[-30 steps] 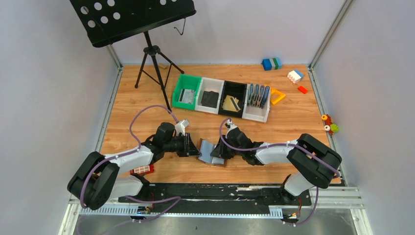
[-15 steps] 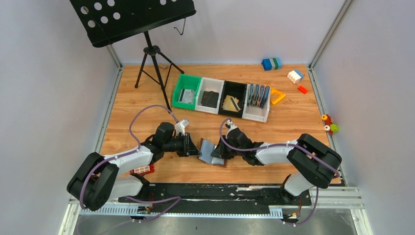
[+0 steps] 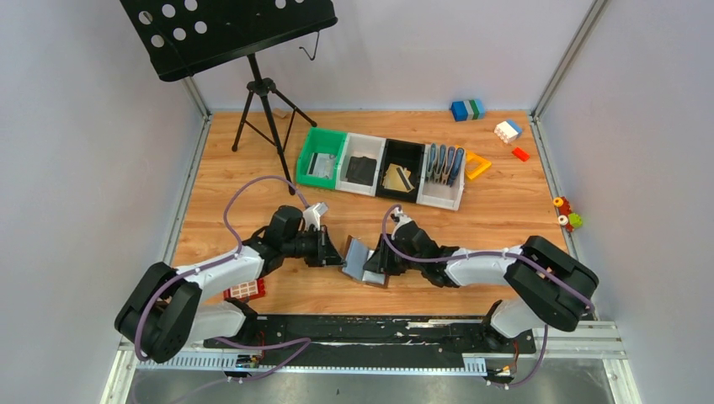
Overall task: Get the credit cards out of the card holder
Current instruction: Remove the credit card from the card holder.
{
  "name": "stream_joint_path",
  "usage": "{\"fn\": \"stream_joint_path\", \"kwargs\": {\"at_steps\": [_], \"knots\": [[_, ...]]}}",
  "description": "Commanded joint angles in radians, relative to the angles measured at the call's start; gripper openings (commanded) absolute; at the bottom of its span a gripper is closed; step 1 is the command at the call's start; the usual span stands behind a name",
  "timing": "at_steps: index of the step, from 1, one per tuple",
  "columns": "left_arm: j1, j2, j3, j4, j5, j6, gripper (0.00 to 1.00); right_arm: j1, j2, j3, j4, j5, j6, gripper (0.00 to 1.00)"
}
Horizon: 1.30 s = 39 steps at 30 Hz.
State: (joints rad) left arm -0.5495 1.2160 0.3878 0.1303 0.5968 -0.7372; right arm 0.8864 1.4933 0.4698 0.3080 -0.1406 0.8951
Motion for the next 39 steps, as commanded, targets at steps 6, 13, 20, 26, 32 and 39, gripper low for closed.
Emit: {"fn": "stream_joint_path", "kwargs": {"at_steps": [6, 13, 20, 26, 32, 39], "knots": [[-0.001, -0.075, 0.099, -0.185, -0.050, 0.105, 0.00, -0.001, -0.151, -0.007, -0.078, 0.005, -0.028, 0.61], [-0.002, -0.100, 0.105, -0.211, -0.059, 0.112, 0.00, 0.005, -0.090, 0.085, -0.064, -0.033, -0.011, 0.70], [-0.003, -0.111, 0.099, -0.208, -0.052, 0.109, 0.00, 0.012, 0.016, 0.169, -0.027, -0.054, 0.008, 0.72], [-0.003, -0.123, 0.090, -0.201, -0.051, 0.105, 0.00, 0.011, 0.107, 0.184, 0.004, -0.065, 0.020, 0.69], [-0.003, -0.143, 0.092, -0.221, -0.066, 0.113, 0.00, 0.011, 0.122, 0.178, -0.026, -0.033, 0.011, 0.52], [-0.003, -0.150, 0.111, -0.264, -0.092, 0.131, 0.00, 0.011, 0.052, 0.166, -0.134, 0.040, -0.039, 0.48]]}}
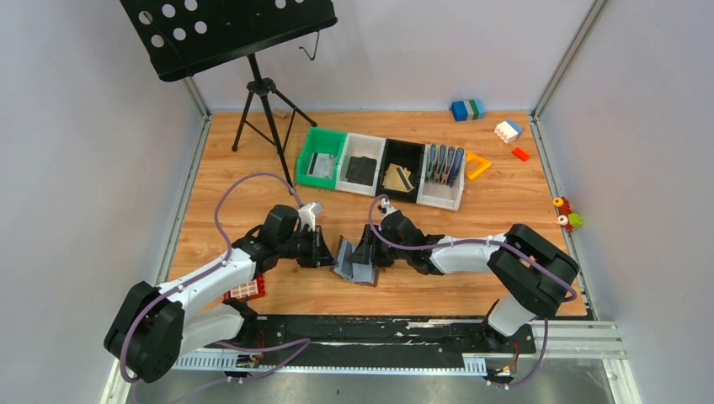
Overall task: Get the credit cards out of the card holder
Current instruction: Remove the credit card from the card holder.
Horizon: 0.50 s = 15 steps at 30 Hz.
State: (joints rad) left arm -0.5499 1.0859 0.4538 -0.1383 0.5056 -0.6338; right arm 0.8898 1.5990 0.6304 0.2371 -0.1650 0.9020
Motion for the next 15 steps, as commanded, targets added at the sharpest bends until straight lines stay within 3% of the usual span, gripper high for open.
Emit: {"fn": "stream_joint_path", "kwargs": {"at_steps": [1, 5, 15], "knots": [[-0.003, -0.016, 0.044, 0.005, -0.001, 0.028, 0.00, 0.008, -0.063, -0.004, -0.059, 0.063, -0.048, 0.48], [-0.003, -0.005, 0.042, 0.007, -0.005, 0.028, 0.00, 0.008, -0.086, -0.004, -0.098, 0.071, -0.063, 0.41], [-0.002, 0.001, 0.029, 0.018, -0.007, 0.021, 0.01, 0.013, -0.209, 0.028, -0.358, 0.244, -0.137, 0.43]]}}
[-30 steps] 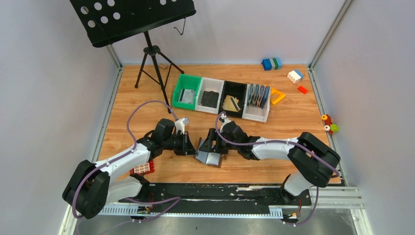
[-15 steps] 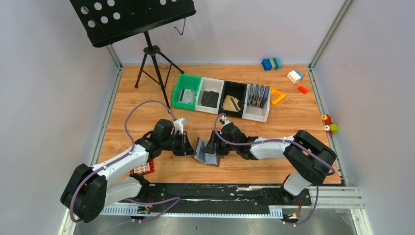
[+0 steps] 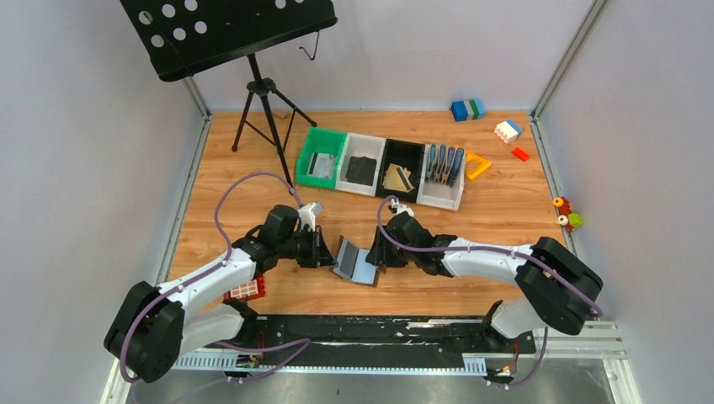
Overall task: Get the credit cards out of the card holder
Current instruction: Remove the credit card from the card holder.
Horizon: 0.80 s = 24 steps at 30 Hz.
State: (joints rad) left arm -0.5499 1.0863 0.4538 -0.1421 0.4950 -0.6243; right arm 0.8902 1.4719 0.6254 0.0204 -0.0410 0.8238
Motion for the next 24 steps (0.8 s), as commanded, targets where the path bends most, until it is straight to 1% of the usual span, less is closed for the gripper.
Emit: {"fn": "stream_joint_path", "kwargs": {"at_steps": [1, 4, 8, 11, 14, 17, 18, 20, 21, 22, 24], "knots": [[-0.002, 0.003, 0.025, 0.030, 0.007, 0.005, 0.01, 0.016, -0.099, 0.045, -0.165, 0.136, -0.069, 0.43], [-0.002, 0.011, 0.020, 0.053, 0.017, -0.009, 0.03, 0.034, -0.140, 0.073, -0.190, 0.148, -0.090, 0.42], [-0.002, 0.020, 0.020, 0.063, 0.020, -0.015, 0.04, 0.069, -0.135, 0.105, -0.160, 0.110, -0.104, 0.36], [-0.002, 0.021, 0.019, 0.066, 0.025, -0.018, 0.05, 0.082, -0.080, 0.123, -0.112, 0.060, -0.111, 0.28], [-0.002, 0.017, 0.015, 0.067, 0.025, -0.022, 0.10, 0.082, -0.007, 0.137, -0.089, 0.014, -0.105, 0.17], [-0.002, 0.015, 0.010, 0.067, 0.022, -0.025, 0.19, 0.080, 0.044, 0.133, -0.090, 0.022, -0.088, 0.10], [-0.002, 0.015, 0.008, 0.070, 0.021, -0.026, 0.24, 0.081, 0.056, 0.129, -0.089, 0.028, -0.082, 0.09], [-0.002, 0.022, 0.005, 0.076, 0.020, -0.028, 0.39, 0.079, 0.075, 0.118, -0.082, 0.035, -0.077, 0.07], [-0.002, 0.031, 0.005, 0.081, 0.021, -0.027, 0.44, 0.079, 0.083, 0.115, -0.076, 0.033, -0.076, 0.07], [-0.002, 0.043, 0.005, 0.085, 0.022, -0.025, 0.48, 0.079, 0.090, 0.111, -0.069, 0.028, -0.075, 0.06], [-0.002, 0.072, 0.010, 0.100, 0.026, -0.023, 0.52, 0.079, 0.101, 0.104, -0.048, 0.014, -0.072, 0.05]]}}
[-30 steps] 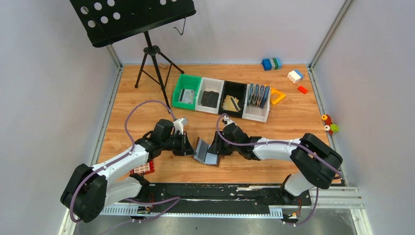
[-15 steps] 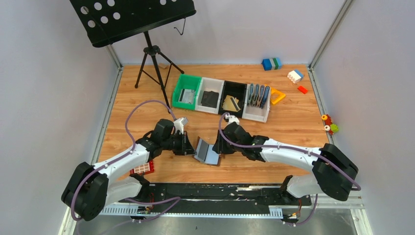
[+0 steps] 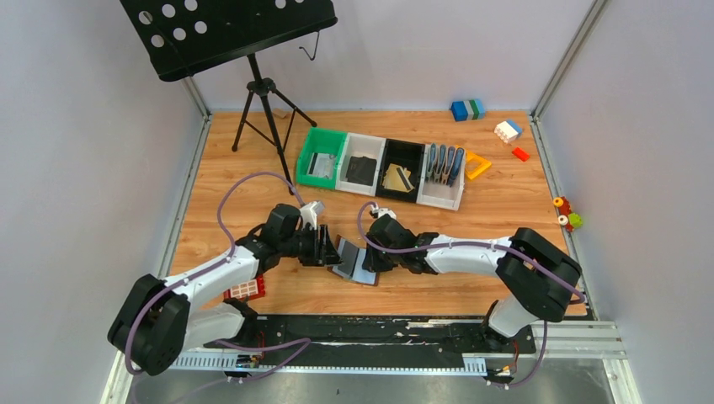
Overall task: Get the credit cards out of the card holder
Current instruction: Remove the credit card from the card holder.
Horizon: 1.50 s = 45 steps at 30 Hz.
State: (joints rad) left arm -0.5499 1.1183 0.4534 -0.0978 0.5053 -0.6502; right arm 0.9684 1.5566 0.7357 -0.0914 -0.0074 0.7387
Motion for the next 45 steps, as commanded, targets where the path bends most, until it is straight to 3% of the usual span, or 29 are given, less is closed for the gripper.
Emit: {"fn": "stream_joint_path", "kwargs": {"at_steps": [1, 4, 6, 11, 14, 18, 25, 29, 34, 40, 45], "knots": [[-0.002, 0.059, 0.014, 0.060, 0.020, 0.006, 0.52, 0.001, 0.019, -0.009, 0.074, -0.026, 0.014, 0.05], [-0.002, 0.118, 0.031, 0.072, 0.032, 0.014, 0.52, 0.001, 0.023, -0.010, 0.082, -0.037, 0.016, 0.05], [-0.002, 0.153, 0.044, 0.076, 0.037, 0.021, 0.45, 0.001, 0.021, -0.006, 0.077, -0.034, 0.014, 0.05], [-0.001, 0.201, 0.053, 0.090, 0.039, 0.025, 0.09, -0.006, -0.018, -0.034, 0.079, -0.022, 0.022, 0.06], [-0.002, 0.174, 0.014, 0.146, 0.046, -0.006, 0.00, -0.026, -0.076, -0.115, 0.183, -0.042, 0.052, 0.10], [0.001, 0.104, -0.071, 0.305, 0.077, -0.098, 0.00, -0.078, -0.134, -0.237, 0.369, -0.169, 0.116, 0.21], [0.001, 0.087, -0.137, 0.575, 0.214, -0.287, 0.00, -0.147, -0.213, -0.414, 0.783, -0.314, 0.244, 0.29], [0.001, 0.095, -0.176, 0.749, 0.274, -0.403, 0.00, -0.173, -0.244, -0.442, 0.840, -0.355, 0.274, 0.33], [-0.001, 0.071, -0.184, 0.784, 0.311, -0.430, 0.00, -0.193, -0.290, -0.466, 0.908, -0.392, 0.318, 0.41], [-0.002, 0.028, -0.191, 0.829, 0.337, -0.478, 0.00, -0.210, -0.322, -0.444, 0.884, -0.434, 0.346, 0.41], [-0.002, -0.013, -0.199, 0.846, 0.354, -0.500, 0.00, -0.229, -0.345, -0.498, 1.030, -0.443, 0.425, 0.37]]}}
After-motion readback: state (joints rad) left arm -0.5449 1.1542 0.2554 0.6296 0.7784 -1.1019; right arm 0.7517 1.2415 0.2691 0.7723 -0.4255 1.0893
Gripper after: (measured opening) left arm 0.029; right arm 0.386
